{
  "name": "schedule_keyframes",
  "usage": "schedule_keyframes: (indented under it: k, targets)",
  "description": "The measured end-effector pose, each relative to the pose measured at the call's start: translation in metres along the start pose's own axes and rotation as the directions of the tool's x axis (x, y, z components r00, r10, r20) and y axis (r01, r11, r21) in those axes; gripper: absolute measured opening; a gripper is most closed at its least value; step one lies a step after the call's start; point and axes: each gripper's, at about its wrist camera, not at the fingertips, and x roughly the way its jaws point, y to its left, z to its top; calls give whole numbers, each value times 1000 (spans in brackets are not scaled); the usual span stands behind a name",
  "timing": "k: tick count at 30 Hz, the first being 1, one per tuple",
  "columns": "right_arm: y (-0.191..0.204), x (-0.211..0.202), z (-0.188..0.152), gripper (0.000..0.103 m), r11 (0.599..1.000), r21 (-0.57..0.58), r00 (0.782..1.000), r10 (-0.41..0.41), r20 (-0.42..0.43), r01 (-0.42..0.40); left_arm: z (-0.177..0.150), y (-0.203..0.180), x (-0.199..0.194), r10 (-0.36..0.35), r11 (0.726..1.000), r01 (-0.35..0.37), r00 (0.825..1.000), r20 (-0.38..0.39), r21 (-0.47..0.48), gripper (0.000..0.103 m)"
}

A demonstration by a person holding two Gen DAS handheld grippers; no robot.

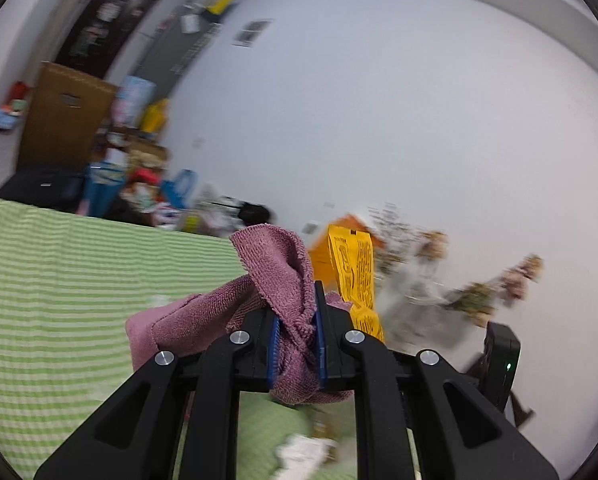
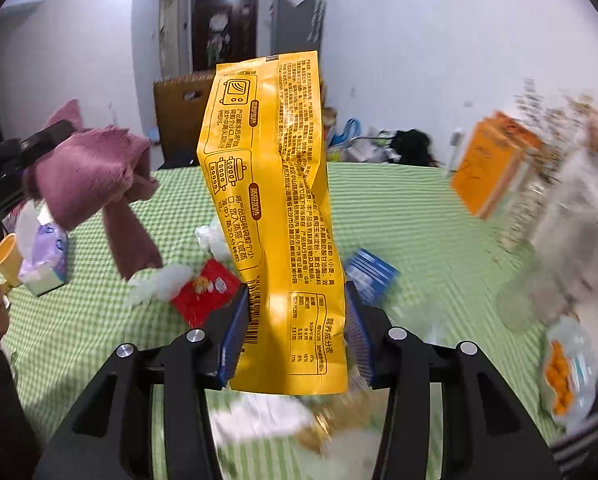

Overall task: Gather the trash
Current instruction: 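Carry the towel and wrapper to the cardboard box and open both tools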

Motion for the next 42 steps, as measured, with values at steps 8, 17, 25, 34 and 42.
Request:
schedule_keyframes:
  k: [8,17,25,34,42]
  targets:
    - [-68,-114,-116,46,967,163,979,-204,20,198,-25,-73,-6,-201,973,210,975,-92,94,11]
    - [-142,-201,-282,48,817,394,905,-409,-120,421,-73,-172,3,-355,898,402,902,-245,178,11]
    - [-179,-219,-389,49,714,428,832,-459,-312,554,-142,-270,31,-431,825,534,808,-402,188,11]
    - [-198,-210,-472,51,665,518,839,-373,-395,539,-255,-341,77,-431,744,660,594,-680,106,11]
    - [-205,-200,-494,51,683,510,845,-337,-416,523,-357,-376,126,-311,752,651,488,-816,102,11]
